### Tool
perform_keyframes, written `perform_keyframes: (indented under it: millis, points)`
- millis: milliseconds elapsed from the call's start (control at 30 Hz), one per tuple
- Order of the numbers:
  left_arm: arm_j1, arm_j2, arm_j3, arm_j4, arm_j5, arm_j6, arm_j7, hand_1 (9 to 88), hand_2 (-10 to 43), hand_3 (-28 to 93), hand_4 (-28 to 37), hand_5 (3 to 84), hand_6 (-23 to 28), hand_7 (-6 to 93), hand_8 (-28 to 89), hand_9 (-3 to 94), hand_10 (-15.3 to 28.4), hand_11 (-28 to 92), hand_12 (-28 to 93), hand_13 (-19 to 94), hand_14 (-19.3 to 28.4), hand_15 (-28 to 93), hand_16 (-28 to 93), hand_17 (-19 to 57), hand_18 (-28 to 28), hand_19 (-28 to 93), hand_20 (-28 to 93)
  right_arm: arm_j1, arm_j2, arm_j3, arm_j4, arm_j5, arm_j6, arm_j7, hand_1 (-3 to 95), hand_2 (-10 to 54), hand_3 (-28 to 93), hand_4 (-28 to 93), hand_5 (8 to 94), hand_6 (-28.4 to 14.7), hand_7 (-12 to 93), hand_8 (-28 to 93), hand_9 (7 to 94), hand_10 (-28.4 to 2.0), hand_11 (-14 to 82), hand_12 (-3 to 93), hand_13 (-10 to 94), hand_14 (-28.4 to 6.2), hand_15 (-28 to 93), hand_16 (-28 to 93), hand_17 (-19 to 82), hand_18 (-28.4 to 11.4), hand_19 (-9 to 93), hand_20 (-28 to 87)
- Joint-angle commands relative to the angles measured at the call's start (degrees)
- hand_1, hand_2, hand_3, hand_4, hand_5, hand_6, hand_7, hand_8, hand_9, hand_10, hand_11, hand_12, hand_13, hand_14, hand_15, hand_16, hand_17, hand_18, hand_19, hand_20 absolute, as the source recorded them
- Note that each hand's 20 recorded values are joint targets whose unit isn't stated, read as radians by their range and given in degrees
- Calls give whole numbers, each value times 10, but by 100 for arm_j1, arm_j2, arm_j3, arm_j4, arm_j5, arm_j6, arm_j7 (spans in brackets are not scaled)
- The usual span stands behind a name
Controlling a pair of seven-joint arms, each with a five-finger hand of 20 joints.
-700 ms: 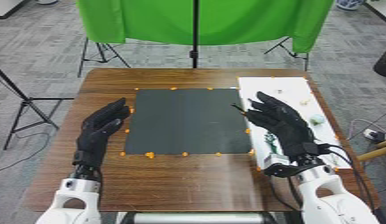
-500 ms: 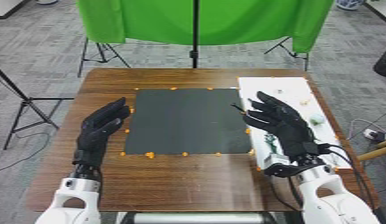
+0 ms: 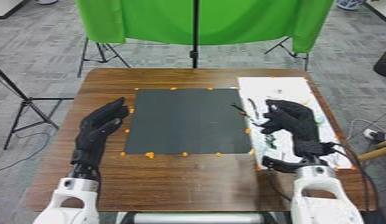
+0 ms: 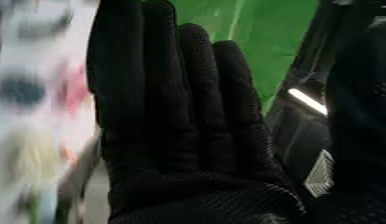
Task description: Arrange flowers
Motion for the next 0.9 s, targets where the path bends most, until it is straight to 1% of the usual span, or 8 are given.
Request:
perform_keyframes:
  millis: [33, 133, 233, 300, 433, 633, 833, 900]
  points:
    - [132, 49, -67, -67, 53, 80, -149, 385, -95, 596, -104, 466, 23, 115, -58, 428, 116, 163, 159, 339, 159, 184, 45, 49, 130, 27, 219, -252, 847, 274, -119, -4724, -344, 1876, 479, -95, 286, -277, 656, -40, 194, -72, 713, -157, 265, 239, 753, -104, 428, 229, 557, -119, 718, 410]
    - [147, 76, -71, -79, 37, 112, -139, 386, -95, 595, -104, 466, 23, 115, -58, 428, 116, 163, 158, 339, 158, 183, 44, 49, 130, 27, 218, -336, 1220, 354, -102, -4914, -779, 2200, 556, -95, 44, -138, 668, -43, 198, -66, 718, -159, 265, 246, 765, -99, 453, 236, 564, -115, 765, 368]
    - [141, 112, -58, -85, 40, 116, -151, 384, -95, 597, -102, 466, 23, 115, -58, 428, 116, 163, 158, 339, 159, 185, 44, 48, 130, 28, 219, -377, 1544, 386, -138, -4940, -1272, 2495, 592, -95, -68, -73, 662, -47, 201, -58, 709, -164, 257, 250, 765, -100, 456, 242, 565, -115, 770, 365]
    - [137, 125, -63, -89, 48, 103, -172, 384, -95, 597, -103, 467, 24, 114, -58, 429, 115, 163, 158, 339, 159, 186, 44, 48, 130, 28, 219, -301, 1685, 281, -79, -4947, -1473, 2598, 597, -95, -86, -63, 657, -50, 203, -53, 702, -168, 254, 250, 763, -101, 460, 244, 567, -113, 774, 366]
    - [167, 130, -76, -108, 54, 132, -158, 385, -95, 598, -103, 467, 24, 115, -58, 428, 116, 163, 158, 339, 158, 186, 43, 48, 130, 29, 219, -75, 1900, -8, 81, -4865, -1824, 2670, 631, -95, -193, 42, 655, -56, 207, -39, 698, -170, 254, 254, 761, -101, 485, 240, 574, -110, 796, 349]
    - [170, 150, -72, -117, 43, 117, -183, 386, -95, 597, -102, 466, 22, 116, -59, 428, 115, 163, 158, 339, 157, 186, 43, 47, 130, 30, 218, 274, 1993, -452, 346, -4873, -2028, 2807, 642, -95, -243, 105, 643, -53, 285, -44, 683, -170, 279, 273, 774, -98, 509, 245, 591, -99, 812, 339]
    - [200, 149, -84, -126, 35, 106, -211, 385, -95, 597, -101, 466, 22, 116, -59, 428, 115, 163, 158, 339, 157, 185, 43, 47, 130, 30, 218, 560, 2000, -743, 582, -4727, -2346, 2825, 638, -95, -281, 266, 681, -49, 298, -48, 728, -159, 312, 265, 814, -82, 503, 247, 621, -84, 828, 321]
    - [206, 147, -85, -130, 43, 116, -232, 383, -95, 598, -101, 466, 22, 116, -59, 428, 115, 162, 157, 339, 158, 185, 43, 46, 130, 31, 219, 546, 1994, -753, 631, -4695, -2370, 2762, 641, -95, -281, 282, 697, -44, 295, -49, 743, -151, 312, 261, 830, -76, 489, 246, 624, -82, 829, 319]
